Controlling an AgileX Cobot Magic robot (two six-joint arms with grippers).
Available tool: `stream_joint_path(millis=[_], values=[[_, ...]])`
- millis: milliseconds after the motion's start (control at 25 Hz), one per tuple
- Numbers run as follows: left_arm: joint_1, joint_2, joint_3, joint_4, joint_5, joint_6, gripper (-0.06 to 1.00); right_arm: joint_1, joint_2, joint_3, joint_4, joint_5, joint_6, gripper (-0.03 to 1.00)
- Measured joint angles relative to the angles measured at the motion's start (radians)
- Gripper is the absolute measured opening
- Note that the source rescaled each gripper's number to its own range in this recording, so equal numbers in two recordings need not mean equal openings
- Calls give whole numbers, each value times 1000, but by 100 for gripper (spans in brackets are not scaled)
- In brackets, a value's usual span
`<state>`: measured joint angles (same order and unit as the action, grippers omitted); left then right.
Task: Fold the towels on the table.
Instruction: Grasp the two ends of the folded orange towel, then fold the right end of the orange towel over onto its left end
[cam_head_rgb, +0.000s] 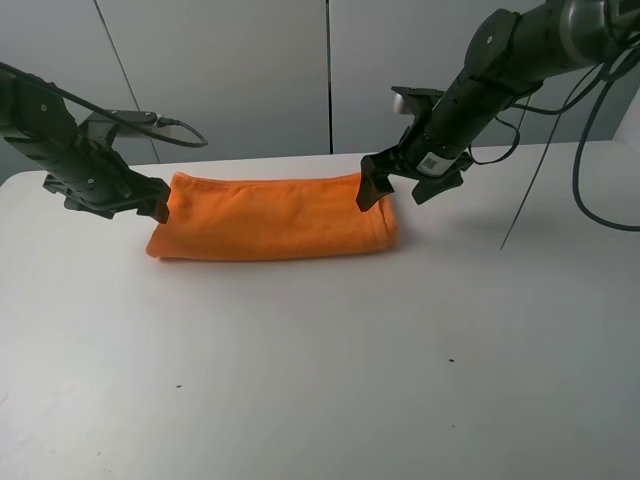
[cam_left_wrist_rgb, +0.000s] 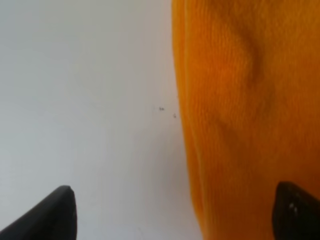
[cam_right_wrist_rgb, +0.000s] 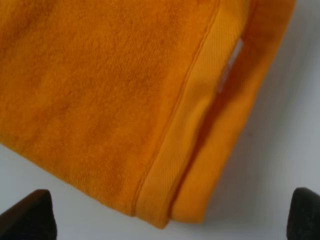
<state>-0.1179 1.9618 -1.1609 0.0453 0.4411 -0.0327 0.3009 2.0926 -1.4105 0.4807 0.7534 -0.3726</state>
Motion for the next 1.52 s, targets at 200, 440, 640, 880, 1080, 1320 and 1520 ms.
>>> stream_joint_path(millis=[200, 440, 640, 880, 1080, 1320, 1520], values=[[0, 59, -52, -35, 10, 6, 100, 0, 31, -9, 62, -4, 26, 100], [0, 107, -108, -45, 19, 6, 100, -1, 54, -10, 88, -22, 55, 100], [0, 163, -130, -45, 28, 6, 100, -1, 67, -10, 123, -40, 76, 100], [0, 197, -139, -53, 30, 2, 100, -1, 67, -10, 150, -67, 96, 100], [0, 206, -146, -59, 41, 2, 100, -1, 93, -16, 165, -79, 102, 100], [0, 206, -147, -61, 45, 2, 100, -1, 101, -18, 165, -148, 98, 100], [0, 206, -147, -61, 47, 2, 100, -2, 106, -18, 165, -163, 78, 100]])
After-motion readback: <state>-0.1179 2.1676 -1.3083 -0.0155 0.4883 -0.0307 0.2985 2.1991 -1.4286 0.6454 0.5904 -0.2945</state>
